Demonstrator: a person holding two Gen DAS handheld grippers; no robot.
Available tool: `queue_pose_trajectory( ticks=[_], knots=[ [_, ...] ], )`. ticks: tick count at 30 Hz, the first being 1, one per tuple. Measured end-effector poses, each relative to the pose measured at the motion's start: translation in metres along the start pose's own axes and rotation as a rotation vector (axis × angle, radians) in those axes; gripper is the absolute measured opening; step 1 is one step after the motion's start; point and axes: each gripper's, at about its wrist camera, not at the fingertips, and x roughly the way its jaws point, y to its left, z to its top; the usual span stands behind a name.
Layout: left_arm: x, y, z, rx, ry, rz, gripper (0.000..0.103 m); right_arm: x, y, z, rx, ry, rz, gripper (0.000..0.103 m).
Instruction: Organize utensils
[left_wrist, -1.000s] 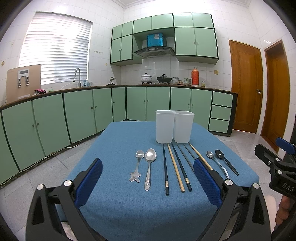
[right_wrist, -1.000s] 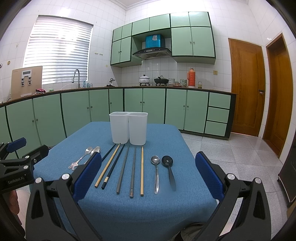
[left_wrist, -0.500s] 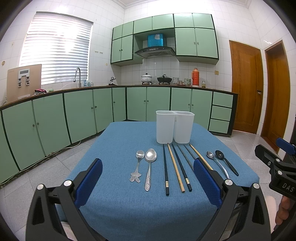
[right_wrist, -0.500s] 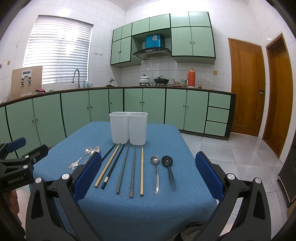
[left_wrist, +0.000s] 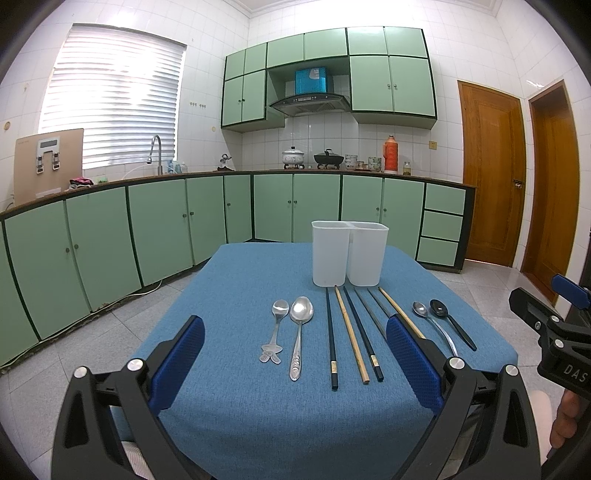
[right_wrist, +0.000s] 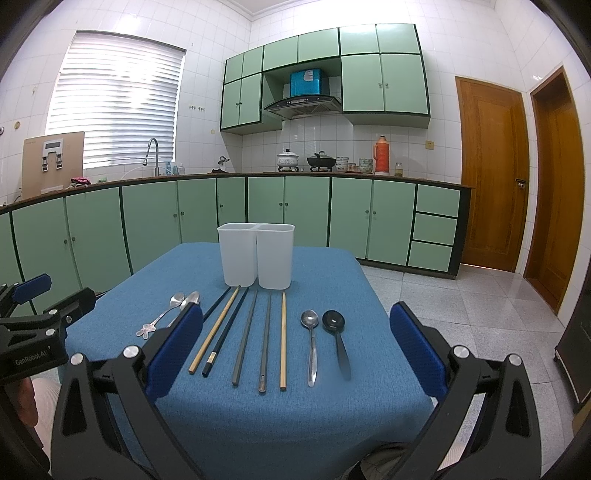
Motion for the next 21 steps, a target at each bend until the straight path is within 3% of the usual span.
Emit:
queue_pose_trajectory(
  ticks=[21],
  knots=[
    [0.018, 0.011, 0.002, -0.010, 0.028, 0.008, 0.097, 0.016, -0.002, 0.000, -0.007, 0.026, -0.013, 0.098]
  ],
)
